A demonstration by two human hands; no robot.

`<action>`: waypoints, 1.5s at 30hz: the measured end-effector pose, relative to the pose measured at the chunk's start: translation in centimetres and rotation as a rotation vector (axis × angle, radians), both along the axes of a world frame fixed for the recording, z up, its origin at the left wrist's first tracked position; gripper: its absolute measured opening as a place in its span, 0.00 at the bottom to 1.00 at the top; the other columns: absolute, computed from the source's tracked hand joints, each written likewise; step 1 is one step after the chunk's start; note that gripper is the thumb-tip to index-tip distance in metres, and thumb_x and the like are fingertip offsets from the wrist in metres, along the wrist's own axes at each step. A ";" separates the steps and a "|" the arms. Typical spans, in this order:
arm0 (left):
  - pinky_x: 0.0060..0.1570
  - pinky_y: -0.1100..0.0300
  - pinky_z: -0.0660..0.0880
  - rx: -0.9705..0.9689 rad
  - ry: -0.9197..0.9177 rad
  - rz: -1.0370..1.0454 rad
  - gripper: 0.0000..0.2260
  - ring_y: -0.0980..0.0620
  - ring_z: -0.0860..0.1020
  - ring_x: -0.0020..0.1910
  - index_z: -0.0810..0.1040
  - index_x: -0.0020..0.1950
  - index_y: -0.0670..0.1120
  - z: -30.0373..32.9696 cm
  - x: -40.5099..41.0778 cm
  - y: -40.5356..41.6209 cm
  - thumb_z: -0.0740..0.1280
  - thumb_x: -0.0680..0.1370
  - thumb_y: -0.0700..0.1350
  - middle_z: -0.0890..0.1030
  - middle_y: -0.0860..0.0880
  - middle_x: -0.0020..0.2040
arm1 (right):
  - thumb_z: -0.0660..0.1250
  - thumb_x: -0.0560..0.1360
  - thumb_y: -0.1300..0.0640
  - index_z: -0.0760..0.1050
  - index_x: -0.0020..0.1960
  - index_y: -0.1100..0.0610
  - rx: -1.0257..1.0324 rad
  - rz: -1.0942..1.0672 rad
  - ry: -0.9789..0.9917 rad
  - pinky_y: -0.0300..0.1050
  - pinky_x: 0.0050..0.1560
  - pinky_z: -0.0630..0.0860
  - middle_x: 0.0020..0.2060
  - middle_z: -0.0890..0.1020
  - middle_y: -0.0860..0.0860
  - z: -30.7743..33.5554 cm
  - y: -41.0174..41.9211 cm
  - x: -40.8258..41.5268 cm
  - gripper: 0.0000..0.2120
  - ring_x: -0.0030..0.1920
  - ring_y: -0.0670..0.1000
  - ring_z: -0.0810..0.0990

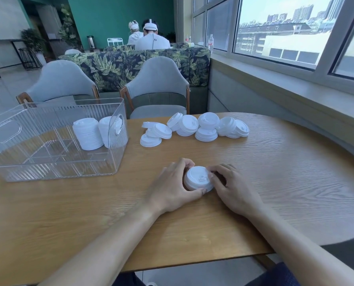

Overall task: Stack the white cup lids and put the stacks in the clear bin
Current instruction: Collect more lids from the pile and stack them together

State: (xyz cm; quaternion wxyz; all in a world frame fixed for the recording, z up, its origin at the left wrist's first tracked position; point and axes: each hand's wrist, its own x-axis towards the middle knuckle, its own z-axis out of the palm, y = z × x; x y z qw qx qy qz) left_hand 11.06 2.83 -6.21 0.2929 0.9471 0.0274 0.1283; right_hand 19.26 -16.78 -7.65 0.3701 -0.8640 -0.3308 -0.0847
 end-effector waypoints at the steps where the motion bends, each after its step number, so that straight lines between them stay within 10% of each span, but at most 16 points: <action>1: 0.63 0.55 0.70 0.025 -0.001 -0.013 0.28 0.61 0.69 0.57 0.68 0.64 0.61 0.1 -0.1 -0.2 0.74 0.69 0.66 0.74 0.63 0.59 | 0.61 0.82 0.49 0.79 0.60 0.48 -0.014 0.000 -0.010 0.36 0.62 0.67 0.54 0.80 0.38 0.0 0.0 -0.1 0.12 0.62 0.40 0.73; 20: 0.61 0.57 0.73 -0.065 -0.086 0.050 0.33 0.59 0.74 0.61 0.69 0.66 0.59 0.1 -1.1 0.2 0.75 0.66 0.67 0.75 0.64 0.60 | 0.55 0.84 0.47 0.72 0.50 0.43 -0.016 -0.027 0.011 0.40 0.55 0.67 0.45 0.77 0.35 0.2 0.1 -0.6 0.09 0.55 0.43 0.74; 28: 0.53 0.74 0.70 -0.262 -0.118 0.095 0.29 0.68 0.75 0.58 0.73 0.65 0.55 0.1 -4.5 4.3 0.81 0.68 0.54 0.78 0.62 0.59 | 0.52 0.83 0.43 0.76 0.53 0.48 -0.105 -0.043 -0.061 0.48 0.58 0.73 0.49 0.79 0.39 0.3 0.6 -1.4 0.16 0.58 0.43 0.73; 33: 0.62 0.61 0.76 -0.315 -0.119 0.133 0.32 0.64 0.77 0.61 0.74 0.67 0.54 0.6 -7.1 7.7 0.78 0.66 0.60 0.80 0.61 0.60 | 0.49 0.82 0.38 0.77 0.53 0.47 -0.150 -0.030 -0.113 0.49 0.58 0.75 0.49 0.78 0.39 0.2 2.0 -2.4 0.21 0.58 0.43 0.73; 45: 0.57 0.68 0.74 -0.312 -0.329 0.205 0.29 0.61 0.78 0.59 0.75 0.64 0.56 4.7 -11.6 14.8 0.78 0.65 0.57 0.80 0.62 0.59 | 0.48 0.81 0.36 0.77 0.54 0.44 -0.173 0.112 -0.152 0.44 0.58 0.73 0.51 0.77 0.35 0.1 10.0 -6.0 0.22 0.59 0.41 0.72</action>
